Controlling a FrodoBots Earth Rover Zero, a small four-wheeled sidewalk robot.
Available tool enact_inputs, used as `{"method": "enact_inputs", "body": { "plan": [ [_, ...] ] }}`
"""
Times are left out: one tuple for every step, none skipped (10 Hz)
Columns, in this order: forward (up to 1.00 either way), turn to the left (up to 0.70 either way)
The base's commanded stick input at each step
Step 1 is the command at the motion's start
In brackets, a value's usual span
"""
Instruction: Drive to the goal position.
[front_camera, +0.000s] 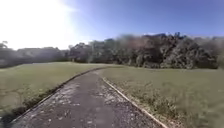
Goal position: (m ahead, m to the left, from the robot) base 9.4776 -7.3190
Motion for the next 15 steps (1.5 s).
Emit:
{"method": "enact_inputs", "body": {
  "plan": [
    [0.50, 0.00],
    [0.50, 0.00],
    [0.50, 0.00],
    [0.50, 0.27],
    [0.50, 0.27],
    [0.50, 0.27],
    [0.50, 0.17],
    [0.50, 0.00],
    [0.50, 0.00],
    [0.50, 0.27],
    [0.50, 0.27],
    [0.50, 0.11],
    [0.50, 0.00],
    [0.50, 0.00],
    [0.50, 0.15]
  ]
}}
